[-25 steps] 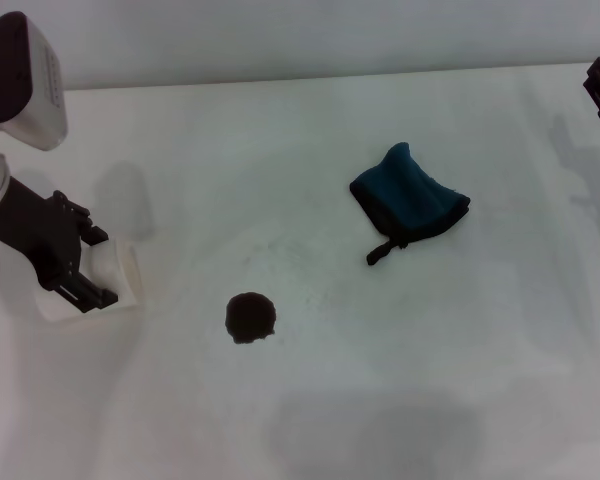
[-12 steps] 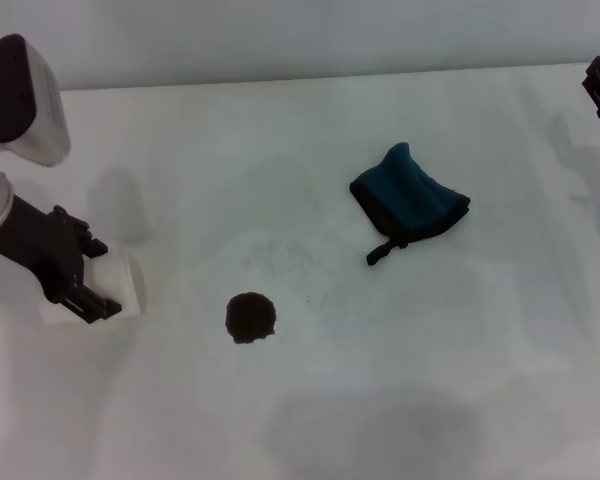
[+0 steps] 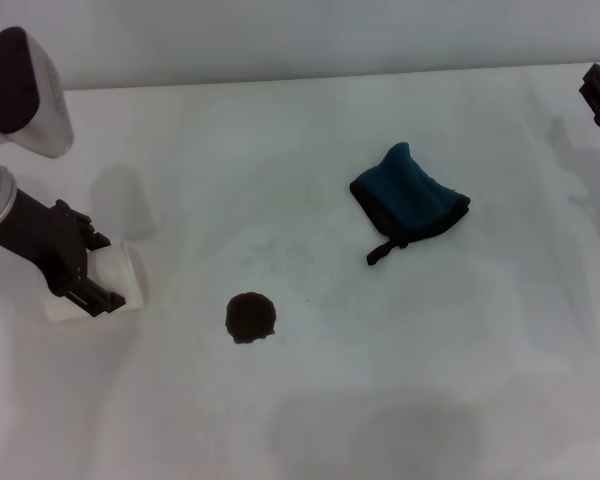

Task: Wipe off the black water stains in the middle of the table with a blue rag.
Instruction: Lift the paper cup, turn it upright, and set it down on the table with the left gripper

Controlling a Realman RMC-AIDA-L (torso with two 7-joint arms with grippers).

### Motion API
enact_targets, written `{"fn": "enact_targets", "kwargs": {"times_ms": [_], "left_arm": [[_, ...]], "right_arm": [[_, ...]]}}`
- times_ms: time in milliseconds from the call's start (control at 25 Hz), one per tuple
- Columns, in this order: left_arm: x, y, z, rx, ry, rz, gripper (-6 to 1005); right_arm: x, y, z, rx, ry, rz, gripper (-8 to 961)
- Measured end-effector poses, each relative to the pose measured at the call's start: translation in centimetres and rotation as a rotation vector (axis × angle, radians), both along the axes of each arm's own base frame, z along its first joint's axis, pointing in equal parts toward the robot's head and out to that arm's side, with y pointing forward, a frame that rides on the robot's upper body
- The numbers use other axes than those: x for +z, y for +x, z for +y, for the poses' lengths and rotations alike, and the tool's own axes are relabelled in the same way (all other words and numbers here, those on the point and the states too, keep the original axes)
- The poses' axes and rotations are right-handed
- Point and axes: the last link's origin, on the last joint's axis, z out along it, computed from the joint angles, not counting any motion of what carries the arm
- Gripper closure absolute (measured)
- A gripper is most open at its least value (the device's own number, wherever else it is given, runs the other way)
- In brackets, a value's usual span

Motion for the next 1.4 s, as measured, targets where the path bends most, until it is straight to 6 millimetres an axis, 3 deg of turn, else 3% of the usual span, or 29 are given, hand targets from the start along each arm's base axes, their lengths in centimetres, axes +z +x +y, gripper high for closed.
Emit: {"fn": "enact_targets", "kwargs": {"times_ms": [840,1160,1400], "left_arm": [[0.8,1.2,0.3,0.039,0.015,-0.044,190],[2.0,2.8,1.3,0.053,0.122,-0.202,198],[2.5,3.0,2.0,0.070,0.284,-0.436,199]], "right_arm": [[-0.4,0.3,-0.2,-0.020,-0.015,0.008,148],[-0.5,0.4,-0.4,-0.023,-0.017,0.010,148],[-0.5,0.5,-0.5,-0.027,-0.016,0.010,149]]}}
